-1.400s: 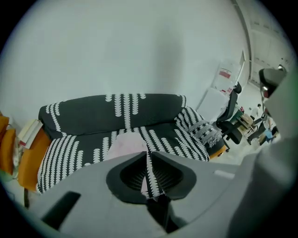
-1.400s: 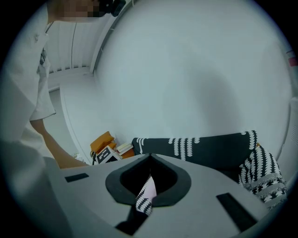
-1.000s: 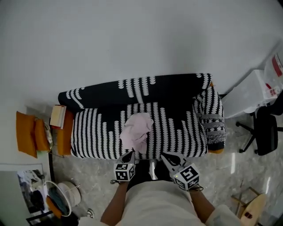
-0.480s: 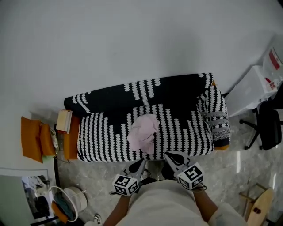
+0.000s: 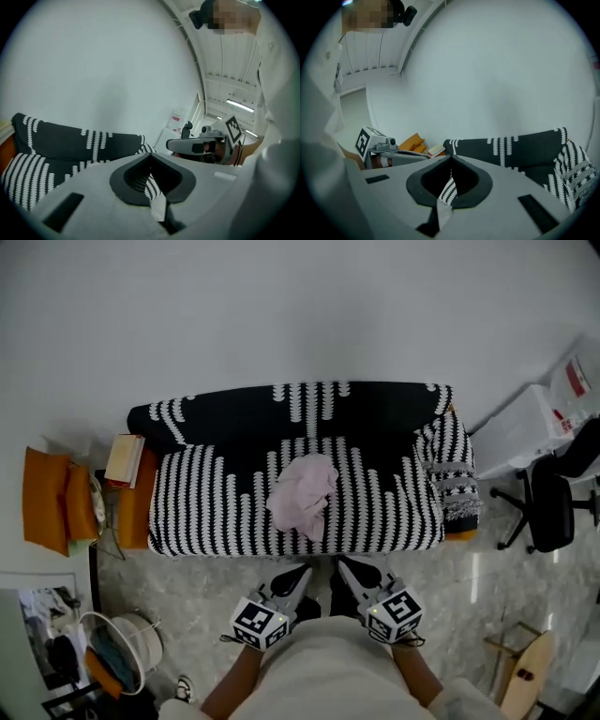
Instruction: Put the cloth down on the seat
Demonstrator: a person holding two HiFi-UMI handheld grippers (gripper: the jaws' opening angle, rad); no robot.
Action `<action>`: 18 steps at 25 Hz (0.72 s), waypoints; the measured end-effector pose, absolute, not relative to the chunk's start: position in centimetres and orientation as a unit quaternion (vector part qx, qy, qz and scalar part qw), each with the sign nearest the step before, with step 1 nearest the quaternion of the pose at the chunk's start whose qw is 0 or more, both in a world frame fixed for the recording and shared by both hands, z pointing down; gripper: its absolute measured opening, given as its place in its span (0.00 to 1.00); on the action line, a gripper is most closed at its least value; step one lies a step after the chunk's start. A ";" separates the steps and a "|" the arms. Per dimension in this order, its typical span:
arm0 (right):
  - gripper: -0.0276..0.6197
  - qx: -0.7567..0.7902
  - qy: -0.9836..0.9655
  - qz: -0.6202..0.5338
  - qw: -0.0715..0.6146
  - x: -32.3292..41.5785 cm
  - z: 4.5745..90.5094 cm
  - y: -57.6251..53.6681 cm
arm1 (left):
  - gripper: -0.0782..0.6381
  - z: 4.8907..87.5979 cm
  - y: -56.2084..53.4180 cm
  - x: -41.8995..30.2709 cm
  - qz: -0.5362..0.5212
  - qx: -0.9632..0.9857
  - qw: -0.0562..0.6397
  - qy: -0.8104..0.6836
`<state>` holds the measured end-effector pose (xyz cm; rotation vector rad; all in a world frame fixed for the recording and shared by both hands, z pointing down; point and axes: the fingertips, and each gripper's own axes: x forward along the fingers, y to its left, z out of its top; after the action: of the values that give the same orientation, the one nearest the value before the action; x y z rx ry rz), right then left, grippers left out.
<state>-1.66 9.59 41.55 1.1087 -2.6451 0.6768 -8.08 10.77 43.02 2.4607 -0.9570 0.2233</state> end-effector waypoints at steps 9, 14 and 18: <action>0.05 0.369 -0.894 0.227 0.112 -6.8 41.1 14.2 | 0.13 44.8 14.7 -14.7 0.063 0.891 0.272 -0.357; 0.05 0.366 -0.898 0.218 0.108 -6.6 40.2 15.4 | 0.13 43.9 16.5 -16.1 0.045 0.880 0.282 -0.380; 0.05 0.361 -0.900 0.214 0.116 -5.9 39.7 15.8 | 0.13 42.8 16.1 -16.0 0.030 0.871 0.284 -0.399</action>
<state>-5.86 15.82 39.66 1.0561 -2.6373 0.6258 -16.03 16.13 42.81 2.3320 -1.0671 0.0809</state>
